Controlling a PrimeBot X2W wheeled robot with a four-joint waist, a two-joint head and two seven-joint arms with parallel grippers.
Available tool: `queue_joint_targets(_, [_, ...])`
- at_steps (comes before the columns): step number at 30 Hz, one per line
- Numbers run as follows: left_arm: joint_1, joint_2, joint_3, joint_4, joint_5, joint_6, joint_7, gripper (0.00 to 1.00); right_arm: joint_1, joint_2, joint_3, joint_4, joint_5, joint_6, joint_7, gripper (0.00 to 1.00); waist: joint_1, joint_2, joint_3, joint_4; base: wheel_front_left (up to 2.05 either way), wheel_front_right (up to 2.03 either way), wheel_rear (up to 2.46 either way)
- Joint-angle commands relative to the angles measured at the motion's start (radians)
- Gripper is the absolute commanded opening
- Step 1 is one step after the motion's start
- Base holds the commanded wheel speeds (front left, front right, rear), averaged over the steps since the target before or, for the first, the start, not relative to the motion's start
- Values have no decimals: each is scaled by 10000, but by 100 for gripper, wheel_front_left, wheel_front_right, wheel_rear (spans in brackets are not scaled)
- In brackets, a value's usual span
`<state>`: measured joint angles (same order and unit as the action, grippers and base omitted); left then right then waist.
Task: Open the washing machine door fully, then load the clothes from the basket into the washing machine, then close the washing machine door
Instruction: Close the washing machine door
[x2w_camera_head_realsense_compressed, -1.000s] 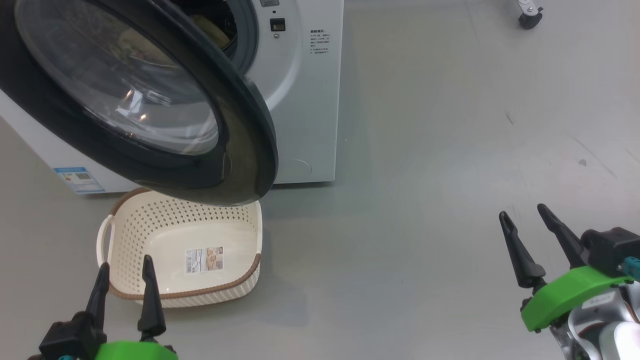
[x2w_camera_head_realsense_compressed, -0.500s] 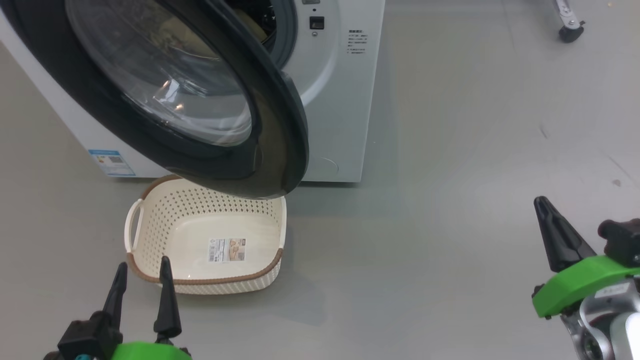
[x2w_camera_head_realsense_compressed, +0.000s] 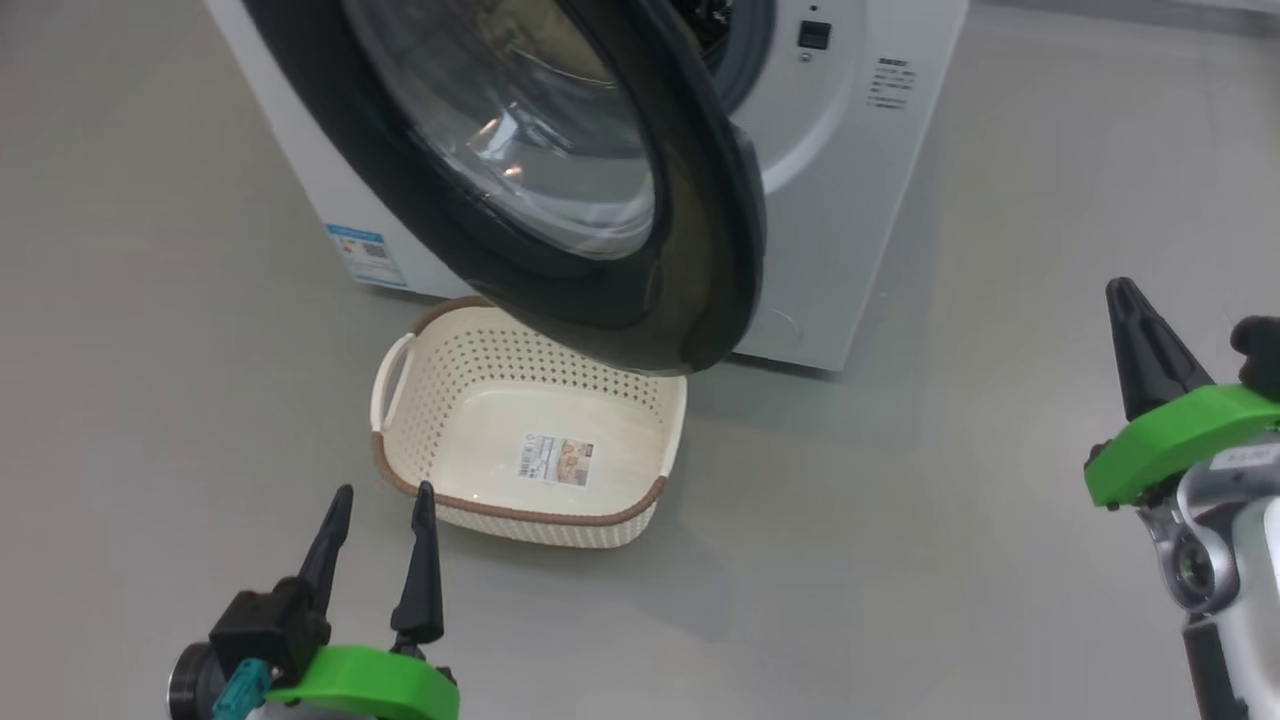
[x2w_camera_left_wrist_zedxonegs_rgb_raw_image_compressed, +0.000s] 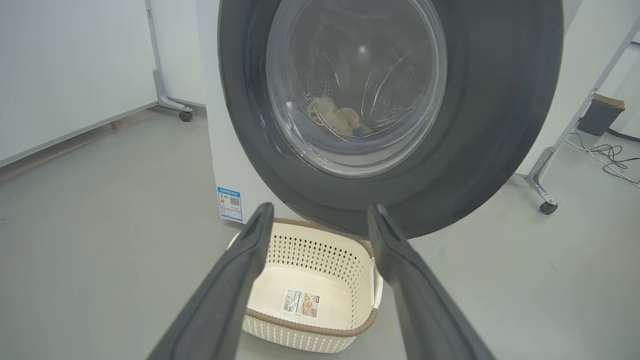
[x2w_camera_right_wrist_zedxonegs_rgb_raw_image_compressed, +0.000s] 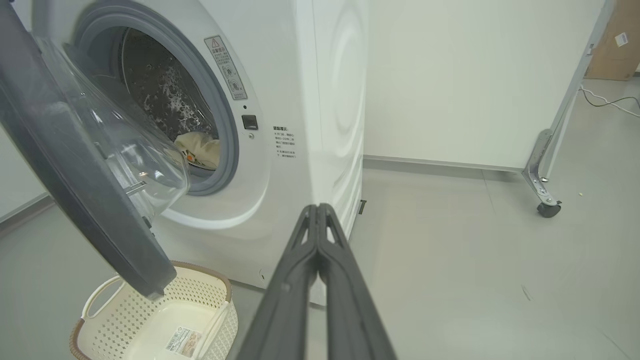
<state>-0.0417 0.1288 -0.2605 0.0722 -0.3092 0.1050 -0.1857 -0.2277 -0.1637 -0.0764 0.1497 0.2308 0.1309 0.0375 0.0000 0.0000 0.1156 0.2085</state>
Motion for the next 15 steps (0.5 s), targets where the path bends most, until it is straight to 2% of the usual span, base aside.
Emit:
queue_joint_targets(1, [-377, -5, 297, -192, 45, -40, -98, 100, -542, -226, 283, -130, 78, -2, -150, 0, 0, 0, -41, 565, 0, 0, 0])
queue_joint_targets(11, [-463, -203, -98, 512, -84, -274, -340, 100, -1941, -363, 1000, 2057, 273, -2, -736, 0, 0, 0, -312, 2280, 0, 0, 0])
queue_joint_targets(15, [-527, -162, -202, 669, -77, -373, -365, 100, -2323, -360, 1127, 2773, 341, -2, -933, 0, 0, 0, -452, 2666, 0, 0, 0])
